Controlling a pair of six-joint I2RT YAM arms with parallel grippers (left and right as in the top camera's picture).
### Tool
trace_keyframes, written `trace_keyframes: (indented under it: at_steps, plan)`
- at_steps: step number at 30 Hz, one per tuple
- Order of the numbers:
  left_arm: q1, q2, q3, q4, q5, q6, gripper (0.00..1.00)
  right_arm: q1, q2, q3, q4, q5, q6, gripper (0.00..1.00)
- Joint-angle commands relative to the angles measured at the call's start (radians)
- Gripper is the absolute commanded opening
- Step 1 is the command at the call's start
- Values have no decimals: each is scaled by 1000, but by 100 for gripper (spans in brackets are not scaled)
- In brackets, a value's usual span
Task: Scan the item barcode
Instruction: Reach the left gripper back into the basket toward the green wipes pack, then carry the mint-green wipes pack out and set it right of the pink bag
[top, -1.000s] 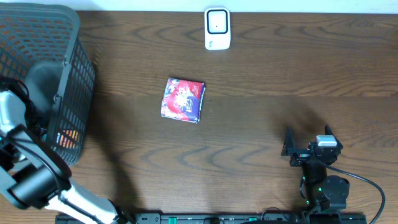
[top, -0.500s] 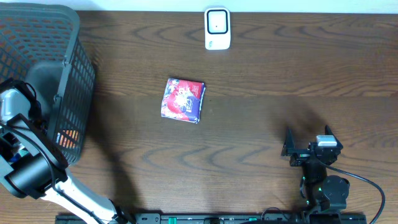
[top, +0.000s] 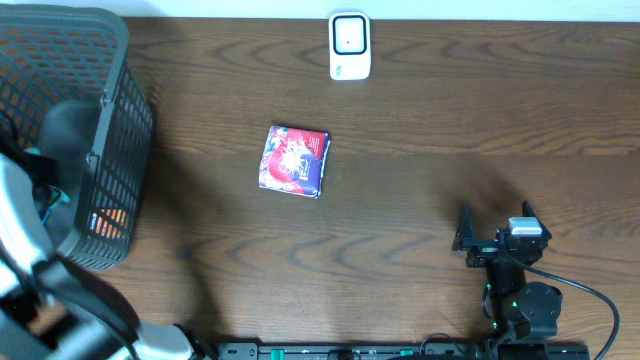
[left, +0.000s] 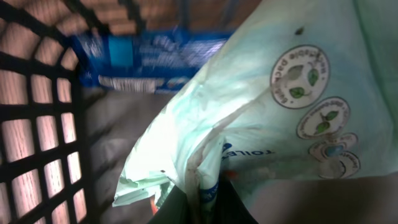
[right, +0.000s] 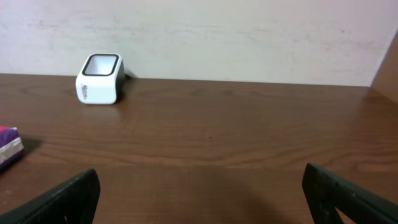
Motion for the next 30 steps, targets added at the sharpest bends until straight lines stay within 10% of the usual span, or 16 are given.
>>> trace_keyframes:
  at_steps: [1, 13, 30]
  plan:
    - [1, -154, 6, 10, 63, 24, 7, 10, -2, -3, -2, 5, 11, 99]
    - [-120, -553, 6, 245, 605, 161, 7, 10, -2, -3, -2, 5, 11, 99]
    - [-917, -256, 1, 200, 466, 225, 7, 10, -2, -3, -2, 5, 11, 99]
